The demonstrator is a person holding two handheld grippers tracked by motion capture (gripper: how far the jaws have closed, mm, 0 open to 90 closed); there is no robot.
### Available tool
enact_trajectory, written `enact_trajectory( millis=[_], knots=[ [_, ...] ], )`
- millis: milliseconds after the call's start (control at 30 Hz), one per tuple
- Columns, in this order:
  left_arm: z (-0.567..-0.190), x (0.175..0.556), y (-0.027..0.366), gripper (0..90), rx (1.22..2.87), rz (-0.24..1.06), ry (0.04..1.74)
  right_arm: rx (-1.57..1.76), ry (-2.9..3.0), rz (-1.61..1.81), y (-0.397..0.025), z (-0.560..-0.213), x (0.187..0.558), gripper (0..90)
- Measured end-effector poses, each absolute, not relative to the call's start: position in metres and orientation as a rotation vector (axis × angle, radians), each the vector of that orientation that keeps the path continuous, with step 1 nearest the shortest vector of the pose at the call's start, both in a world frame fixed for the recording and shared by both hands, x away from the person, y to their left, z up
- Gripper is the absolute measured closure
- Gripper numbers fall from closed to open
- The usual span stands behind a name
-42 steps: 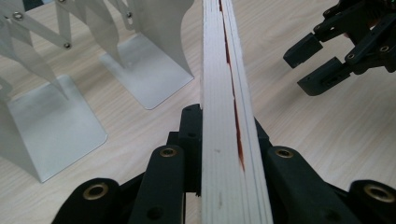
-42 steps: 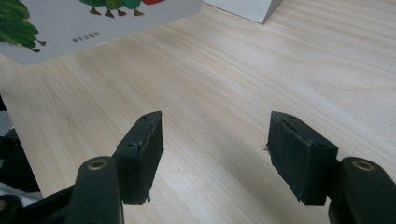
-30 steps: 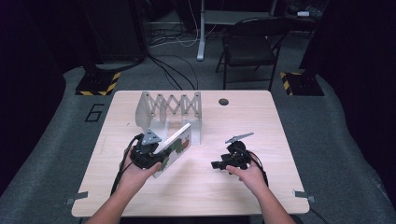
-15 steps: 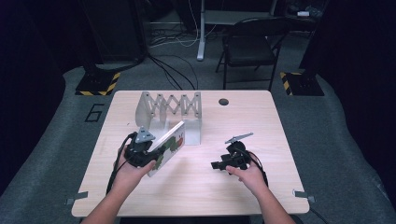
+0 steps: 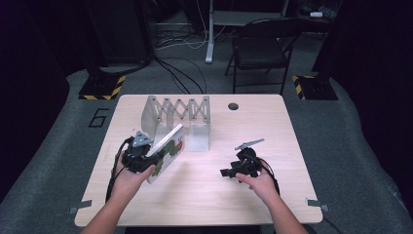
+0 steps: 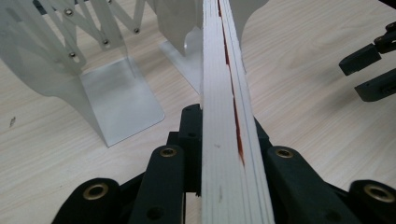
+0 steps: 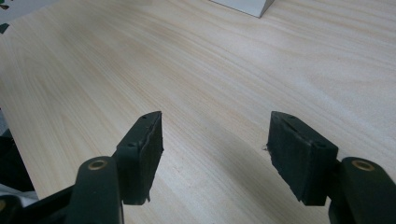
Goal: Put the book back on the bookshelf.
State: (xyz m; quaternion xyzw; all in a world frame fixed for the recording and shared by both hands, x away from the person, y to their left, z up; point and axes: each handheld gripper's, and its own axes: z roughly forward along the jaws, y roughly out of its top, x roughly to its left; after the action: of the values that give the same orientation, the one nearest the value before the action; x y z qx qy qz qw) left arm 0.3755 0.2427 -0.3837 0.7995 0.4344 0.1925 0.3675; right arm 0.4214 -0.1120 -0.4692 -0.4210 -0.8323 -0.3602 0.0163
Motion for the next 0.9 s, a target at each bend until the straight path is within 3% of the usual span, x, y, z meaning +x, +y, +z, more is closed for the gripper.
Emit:
enact_trajectory(
  millis=[900],
  knots=[
    [-0.388, 0.387, 0.268, 76.0, 1.96, 0.552, 1.263, -1.311, -2.583, -1.116, -0.112, -0.471, 0.422, 35.7]
  ],
)
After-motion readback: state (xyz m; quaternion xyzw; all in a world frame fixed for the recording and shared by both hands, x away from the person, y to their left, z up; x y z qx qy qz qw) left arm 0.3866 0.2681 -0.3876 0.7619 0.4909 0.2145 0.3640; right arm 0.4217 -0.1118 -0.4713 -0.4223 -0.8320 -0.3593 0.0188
